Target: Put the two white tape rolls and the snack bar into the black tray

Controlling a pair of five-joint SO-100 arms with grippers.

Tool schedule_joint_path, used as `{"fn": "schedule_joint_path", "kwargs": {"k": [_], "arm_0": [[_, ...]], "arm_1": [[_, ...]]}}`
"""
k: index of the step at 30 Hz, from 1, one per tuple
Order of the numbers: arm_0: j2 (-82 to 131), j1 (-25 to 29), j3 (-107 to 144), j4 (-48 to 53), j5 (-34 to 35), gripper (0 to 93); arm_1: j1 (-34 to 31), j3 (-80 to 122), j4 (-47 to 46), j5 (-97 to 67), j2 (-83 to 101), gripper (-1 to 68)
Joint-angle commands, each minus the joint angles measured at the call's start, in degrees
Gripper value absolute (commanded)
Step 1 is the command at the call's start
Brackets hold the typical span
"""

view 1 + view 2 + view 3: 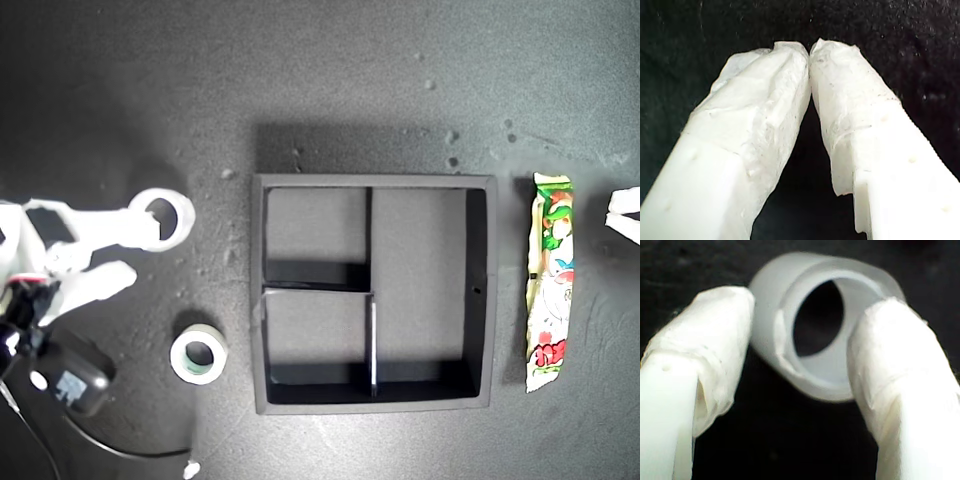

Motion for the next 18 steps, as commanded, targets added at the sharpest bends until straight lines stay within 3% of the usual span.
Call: {"fn": "schedule_joint_path", "kwargs": {"k": [1,8,18], "arm_0": [[-2.11,1.32,-2.99,0.09,-2.46,13.2],[-6.24,0.70,-4.48,-1.67,-1.32,13.7],[-21.62,-3.52,-8.26,-6.86,0.97,15.5]], "arm_1": [[-5.36,0.18,-15.21,-22.59,0.53,0.6],[-7.91,-11.07,-16.35,-45.09,-0.53,19.1],[-10.46,-14.24,-19.34,-53.96,-5.10,23.9]]}}
